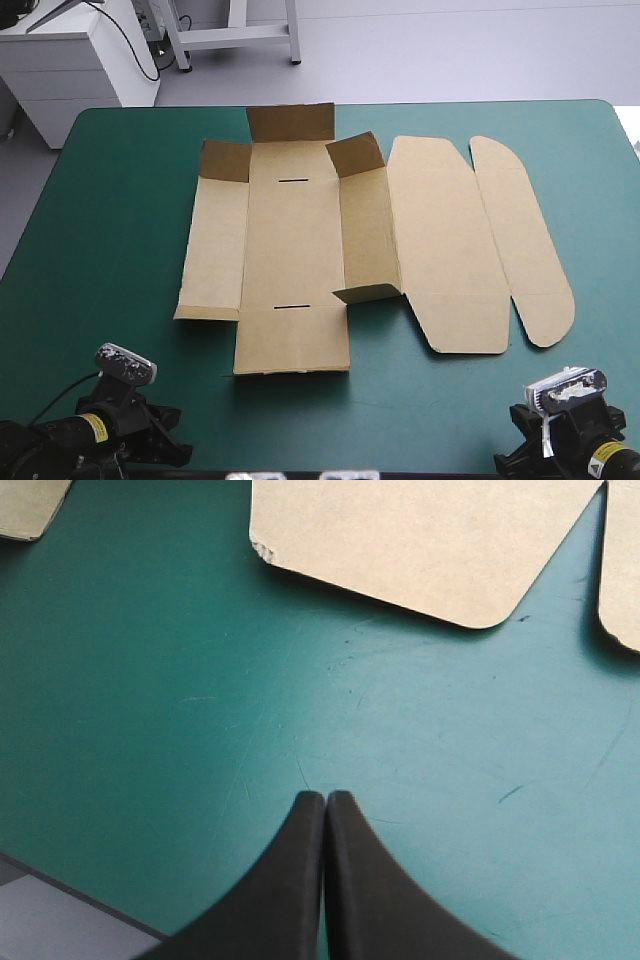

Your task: Fold the box

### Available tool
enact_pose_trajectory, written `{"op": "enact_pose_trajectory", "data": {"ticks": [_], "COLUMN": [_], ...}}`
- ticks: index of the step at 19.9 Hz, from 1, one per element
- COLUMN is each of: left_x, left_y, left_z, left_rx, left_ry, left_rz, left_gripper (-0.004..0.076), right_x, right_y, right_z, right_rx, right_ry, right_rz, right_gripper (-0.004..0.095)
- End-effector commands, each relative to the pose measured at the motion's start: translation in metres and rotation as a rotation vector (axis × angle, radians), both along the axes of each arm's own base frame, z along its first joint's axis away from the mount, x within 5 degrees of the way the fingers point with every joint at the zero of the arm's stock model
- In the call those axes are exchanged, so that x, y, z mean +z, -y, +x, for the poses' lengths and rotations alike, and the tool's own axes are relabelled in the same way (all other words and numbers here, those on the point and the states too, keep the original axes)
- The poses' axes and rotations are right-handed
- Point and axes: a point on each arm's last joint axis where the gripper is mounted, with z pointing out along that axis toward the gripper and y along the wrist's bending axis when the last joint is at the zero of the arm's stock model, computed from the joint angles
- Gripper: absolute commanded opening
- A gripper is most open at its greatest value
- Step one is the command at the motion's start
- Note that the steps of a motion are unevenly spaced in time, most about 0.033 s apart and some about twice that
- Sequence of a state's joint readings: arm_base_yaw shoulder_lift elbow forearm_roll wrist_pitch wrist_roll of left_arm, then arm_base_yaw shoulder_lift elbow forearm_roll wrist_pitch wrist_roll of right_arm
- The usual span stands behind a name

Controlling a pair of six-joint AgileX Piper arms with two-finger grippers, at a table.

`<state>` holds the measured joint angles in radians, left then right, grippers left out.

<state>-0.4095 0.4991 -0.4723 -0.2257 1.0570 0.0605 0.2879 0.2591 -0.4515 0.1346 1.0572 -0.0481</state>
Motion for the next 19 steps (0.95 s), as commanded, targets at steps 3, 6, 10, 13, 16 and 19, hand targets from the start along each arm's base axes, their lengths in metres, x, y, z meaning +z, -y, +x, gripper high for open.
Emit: {"op": "enact_pose_trajectory", "data": {"ticks": [3,6,10,13,16,19], "left_x": [0.009,0.011,0.045,0.075,0.091,0.107], "left_y": [0.003,0.002,0.002,0.003,0.01,0.02], "left_z": [0.003,0.004,0.004,0.008,0.021,0.052], "left_rx": [0.009,0.009,0.007,0.006,-0.004,0.0], "left_ry": [0.044,0.05,0.151,0.214,0.174,0.148], "left_rz": [-0.04,-0.041,-0.072,-0.097,-0.078,-0.036], "left_gripper": [-0.0008,-0.0008,-0.0008,-0.0008,-0.0008,-0.0008], "right_x": [0.01,0.01,0.01,0.01,0.01,0.01], "right_y": [-0.001,-0.001,-0.001,-0.001,-0.001,-0.001], "right_z": [0.004,0.004,0.004,0.004,0.004,0.004], "right_rx": [0.001,0.001,0.001,0.001,0.001,0.001], "right_ry": [0.058,0.058,0.058,0.058,0.058,0.058], "right_rz": [0.019,0.019,0.019,0.019,0.019,0.019], "right_gripper": [-0.0014,-0.0014,-0.0014,-0.0014,-0.0014,-0.0014]}}
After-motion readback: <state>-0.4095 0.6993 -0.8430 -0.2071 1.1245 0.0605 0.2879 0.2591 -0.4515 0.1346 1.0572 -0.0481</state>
